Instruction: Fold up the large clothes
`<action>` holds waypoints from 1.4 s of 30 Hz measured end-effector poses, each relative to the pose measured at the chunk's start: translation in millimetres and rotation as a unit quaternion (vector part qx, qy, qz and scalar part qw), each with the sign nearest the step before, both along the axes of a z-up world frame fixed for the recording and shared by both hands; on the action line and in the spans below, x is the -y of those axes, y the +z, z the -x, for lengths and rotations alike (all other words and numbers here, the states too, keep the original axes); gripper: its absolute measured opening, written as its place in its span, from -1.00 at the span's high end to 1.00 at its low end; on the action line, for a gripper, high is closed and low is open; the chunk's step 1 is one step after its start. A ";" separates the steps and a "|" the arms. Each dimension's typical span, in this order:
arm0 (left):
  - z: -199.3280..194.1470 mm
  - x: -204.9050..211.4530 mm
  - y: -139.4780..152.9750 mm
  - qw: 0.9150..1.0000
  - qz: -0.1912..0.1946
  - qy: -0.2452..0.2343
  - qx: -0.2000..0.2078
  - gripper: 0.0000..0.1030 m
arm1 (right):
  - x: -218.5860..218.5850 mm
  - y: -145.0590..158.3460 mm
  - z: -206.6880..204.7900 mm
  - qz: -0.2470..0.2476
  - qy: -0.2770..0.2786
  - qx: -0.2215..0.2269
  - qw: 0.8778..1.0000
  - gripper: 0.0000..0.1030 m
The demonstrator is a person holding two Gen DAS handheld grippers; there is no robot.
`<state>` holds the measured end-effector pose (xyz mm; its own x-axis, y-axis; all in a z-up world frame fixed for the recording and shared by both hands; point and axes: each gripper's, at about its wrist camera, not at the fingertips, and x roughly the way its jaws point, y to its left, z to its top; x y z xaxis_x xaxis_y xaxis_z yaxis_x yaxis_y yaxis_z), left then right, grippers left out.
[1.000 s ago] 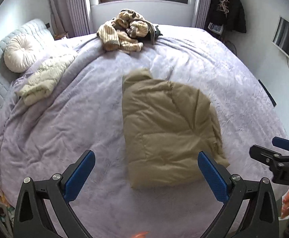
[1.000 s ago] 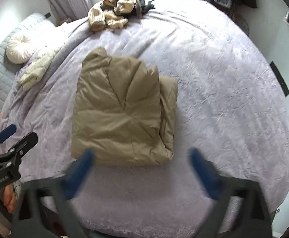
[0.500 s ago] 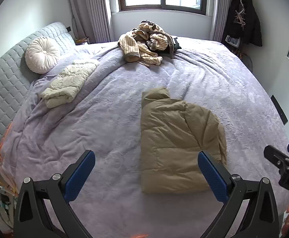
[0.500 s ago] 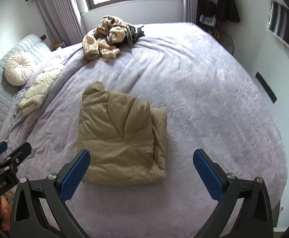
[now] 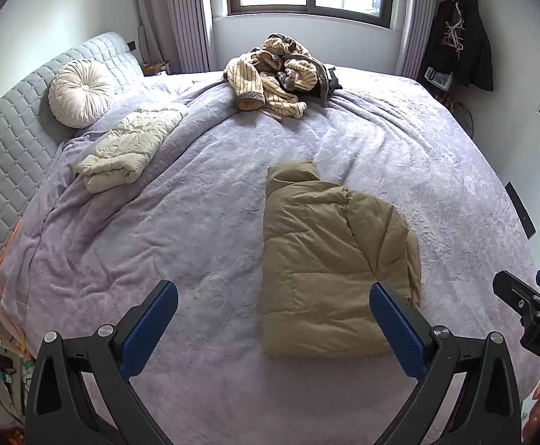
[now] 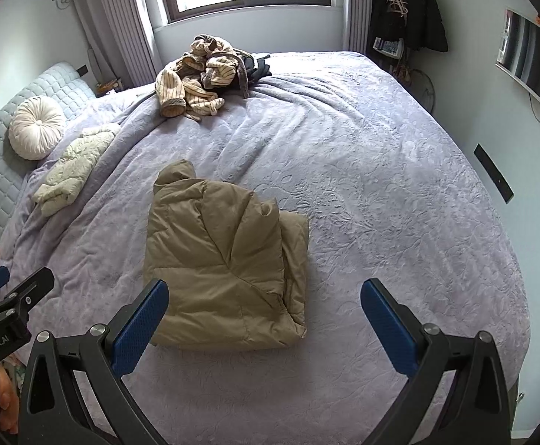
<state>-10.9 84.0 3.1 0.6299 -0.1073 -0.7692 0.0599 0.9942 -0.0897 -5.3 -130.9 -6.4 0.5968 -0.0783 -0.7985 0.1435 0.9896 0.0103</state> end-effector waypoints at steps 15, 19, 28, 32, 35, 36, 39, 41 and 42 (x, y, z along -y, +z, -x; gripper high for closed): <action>-0.9 -3.0 -4.8 1.000 -0.001 0.001 -0.005 -1.00 | -2.0 -0.2 0.4 -0.001 -0.002 -0.001 1.000 -1.00; -1.8 -4.9 -5.9 1.000 -0.002 -0.001 -0.005 -1.00 | -1.7 -0.3 0.0 -0.001 0.000 -0.001 1.000 -1.00; -4.9 -6.0 -7.7 1.000 -0.001 -0.002 -0.008 -1.00 | -4.0 -1.9 1.0 -0.003 0.002 -0.004 1.000 -1.00; -5.1 -5.7 -7.6 1.000 -0.001 -0.003 -0.008 -1.00 | -2.0 -1.2 -0.8 -0.002 0.002 -0.004 1.000 -1.00; -4.8 -5.5 -7.4 1.000 0.000 -0.002 -0.008 -1.00 | -0.8 -0.9 -1.5 -0.003 0.004 -0.004 1.000 -1.00; -4.9 -5.5 -7.6 1.000 -0.001 -0.002 -0.008 -1.00 | -2.1 -1.0 -0.2 -0.003 0.004 -0.004 1.000 -1.00; -4.8 -5.7 -8.6 1.000 -0.001 -0.003 -0.008 -1.00 | -0.4 -0.7 -1.8 -0.003 0.005 -0.004 1.000 -1.00; -5.1 -4.8 -8.5 1.000 -0.002 -0.004 -0.008 -1.00 | 0.4 -0.3 -2.2 -0.003 0.005 -0.005 1.000 -1.00; -4.7 -5.5 -9.3 1.000 -0.002 -0.004 -0.008 -1.00 | -0.9 -0.7 -1.4 -0.004 0.006 -0.005 1.000 -1.00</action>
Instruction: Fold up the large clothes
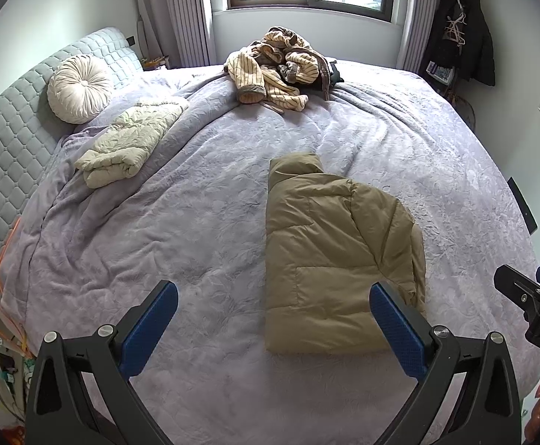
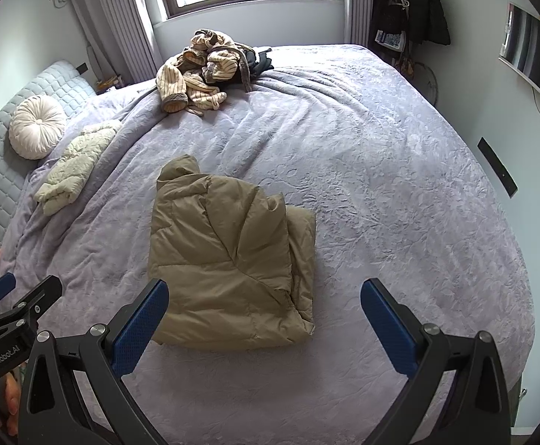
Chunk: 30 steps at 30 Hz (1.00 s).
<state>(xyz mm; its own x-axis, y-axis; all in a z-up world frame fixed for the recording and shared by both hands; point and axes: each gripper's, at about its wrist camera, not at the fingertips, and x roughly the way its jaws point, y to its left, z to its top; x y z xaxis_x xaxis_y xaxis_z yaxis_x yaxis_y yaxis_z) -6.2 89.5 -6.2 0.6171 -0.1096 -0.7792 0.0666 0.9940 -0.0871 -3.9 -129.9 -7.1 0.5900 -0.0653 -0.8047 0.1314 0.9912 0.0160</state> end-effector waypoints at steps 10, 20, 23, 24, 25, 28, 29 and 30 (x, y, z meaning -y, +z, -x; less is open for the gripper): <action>-0.6 0.2 0.7 1.000 0.000 0.000 -0.001 -1.00 | -3.3 -1.8 1.9 -0.002 0.000 0.000 1.000 -1.00; -0.2 0.6 0.2 1.000 0.000 0.000 -0.002 -1.00 | -1.5 -1.2 0.8 -0.003 0.001 -0.001 1.000 -1.00; -0.3 0.5 -0.7 1.000 0.000 -0.001 -0.002 -1.00 | -2.0 -1.2 1.2 -0.003 0.000 -0.001 1.000 -1.00; -0.2 0.3 -0.8 1.000 0.000 0.000 -0.002 -1.00 | -4.8 -1.9 3.0 -0.003 0.001 -0.001 1.000 -1.00; -0.1 0.2 -0.9 1.000 0.000 0.000 -0.002 -1.00 | -4.8 -1.9 2.7 -0.003 0.001 -0.001 1.000 -1.00; -0.8 -0.1 -0.7 1.000 0.000 -0.001 -0.002 -1.00 | -4.6 -2.1 2.7 -0.003 0.000 -0.001 1.000 -1.00; -1.0 0.1 -0.3 1.000 0.000 -0.001 -0.002 -1.00 | -3.6 -1.7 2.1 -0.003 0.000 -0.001 1.000 -1.00; -1.1 0.0 -0.4 1.000 0.000 -0.001 -0.002 -1.00 | -5.1 -2.2 3.1 -0.004 0.000 -0.002 1.000 -1.00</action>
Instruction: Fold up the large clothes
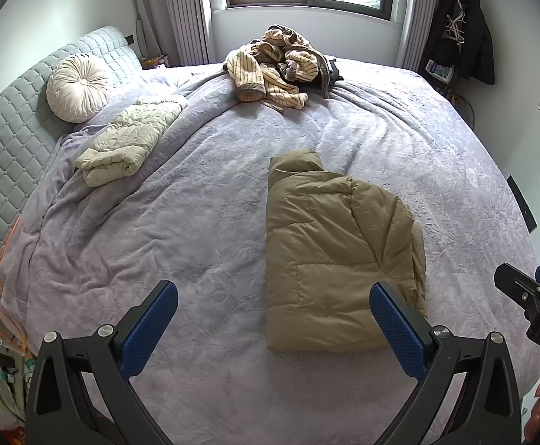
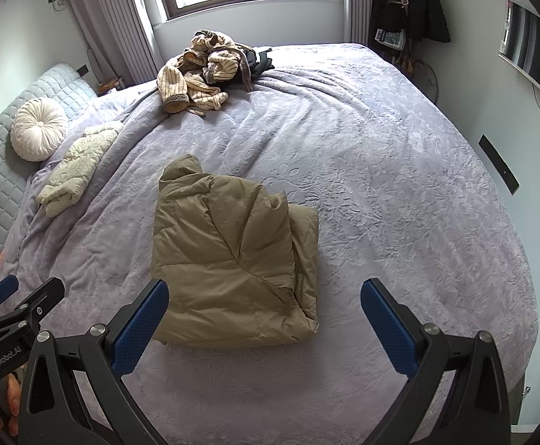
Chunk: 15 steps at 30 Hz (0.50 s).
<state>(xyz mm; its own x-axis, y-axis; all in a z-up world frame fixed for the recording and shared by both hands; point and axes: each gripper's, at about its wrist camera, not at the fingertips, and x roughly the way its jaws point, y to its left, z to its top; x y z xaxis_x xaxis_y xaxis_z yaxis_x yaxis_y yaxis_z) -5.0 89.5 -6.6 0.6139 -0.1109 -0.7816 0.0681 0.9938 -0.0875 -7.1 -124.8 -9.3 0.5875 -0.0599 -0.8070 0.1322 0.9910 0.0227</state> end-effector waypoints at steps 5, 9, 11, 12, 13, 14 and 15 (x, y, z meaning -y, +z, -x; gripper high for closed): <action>1.0 -0.6 -1.1 1.000 -0.001 -0.001 0.000 -1.00 | 1.7 0.6 -1.4 0.000 0.000 0.000 1.000 -1.00; 0.6 -0.5 -1.2 1.000 -0.001 -0.002 0.000 -1.00 | 0.5 0.1 -0.6 -0.001 -0.001 0.000 1.000 -1.00; 0.5 -0.3 -0.9 1.000 -0.001 -0.002 -0.001 -1.00 | 0.6 0.4 -0.7 -0.001 -0.001 0.000 1.000 -1.00; 0.6 -0.2 -1.1 1.000 -0.001 -0.002 -0.001 -1.00 | 1.9 0.8 -1.8 -0.001 0.000 0.000 1.000 -1.00; 0.9 -0.3 -1.1 1.000 -0.001 -0.001 0.000 -1.00 | 1.0 0.4 -1.2 -0.001 0.000 0.000 1.000 -1.00; 0.7 0.0 -0.6 1.000 -0.001 -0.001 0.000 -1.00 | 0.7 0.3 -1.0 -0.001 0.000 0.000 1.000 -1.00; 0.7 0.0 -0.8 1.000 -0.001 0.000 0.000 -1.00 | 1.9 0.8 -1.8 -0.001 0.000 0.000 1.000 -1.00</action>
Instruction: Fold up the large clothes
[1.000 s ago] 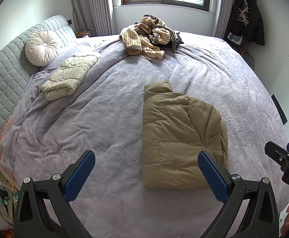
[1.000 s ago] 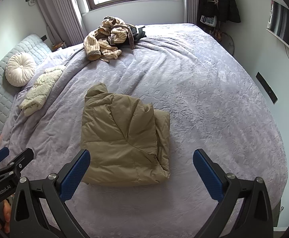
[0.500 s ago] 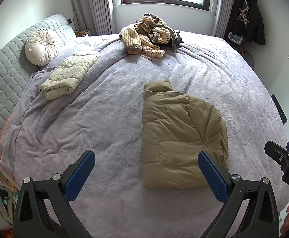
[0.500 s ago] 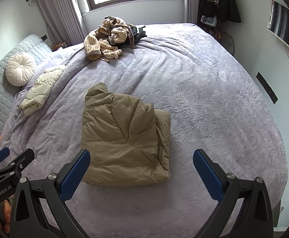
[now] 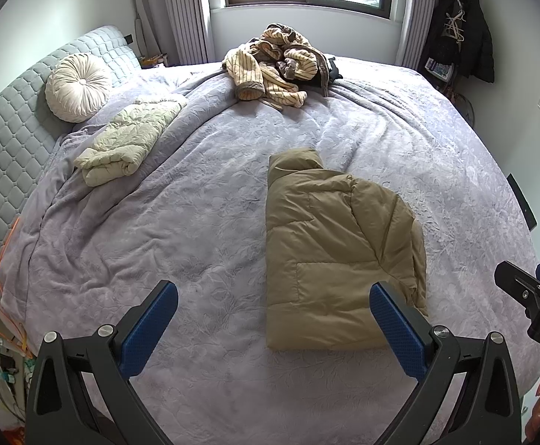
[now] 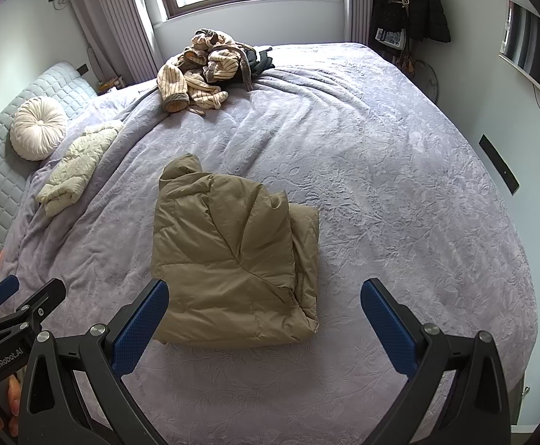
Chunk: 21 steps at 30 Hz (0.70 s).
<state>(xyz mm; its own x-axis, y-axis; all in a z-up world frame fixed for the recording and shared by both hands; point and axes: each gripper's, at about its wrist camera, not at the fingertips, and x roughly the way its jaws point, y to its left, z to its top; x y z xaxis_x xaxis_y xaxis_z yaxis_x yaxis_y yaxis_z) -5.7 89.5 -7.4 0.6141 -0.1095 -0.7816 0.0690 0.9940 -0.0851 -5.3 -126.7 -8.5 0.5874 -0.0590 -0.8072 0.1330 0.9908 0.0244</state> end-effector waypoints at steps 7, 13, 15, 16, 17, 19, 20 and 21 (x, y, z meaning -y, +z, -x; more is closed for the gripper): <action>-1.1 0.0 0.0 1.000 0.001 -0.002 -0.001 -1.00 | -1.0 -0.2 0.5 0.000 0.000 0.000 1.000 -1.00; 2.1 1.2 -4.4 1.000 0.001 -0.006 -0.001 -1.00 | 0.1 0.3 -0.5 0.000 0.000 -0.001 1.000 -1.00; 2.0 1.4 -4.0 1.000 0.000 -0.005 0.000 -1.00 | -2.1 -0.5 1.1 0.000 0.000 -0.002 1.000 -1.00; 2.3 1.4 -4.1 1.000 0.000 -0.004 0.001 -1.00 | -0.7 0.3 0.0 -0.001 -0.001 -0.001 1.000 -1.00; 1.4 1.5 -3.6 1.000 -0.001 -0.006 0.003 -1.00 | -0.8 0.3 0.1 0.000 -0.001 -0.001 1.000 -1.00; -0.1 1.9 -4.4 1.000 -0.006 -0.009 0.011 -1.00 | -2.3 -0.2 1.2 0.000 -0.001 -0.001 1.000 -1.00; 0.4 1.9 -5.1 1.000 -0.008 -0.010 0.014 -1.00 | -2.5 -0.3 1.3 0.000 -0.002 -0.001 1.000 -1.00; 0.8 2.0 -5.9 1.000 -0.008 -0.012 0.016 -1.00 | -3.6 -0.9 2.1 0.000 -0.002 -0.001 1.000 -1.00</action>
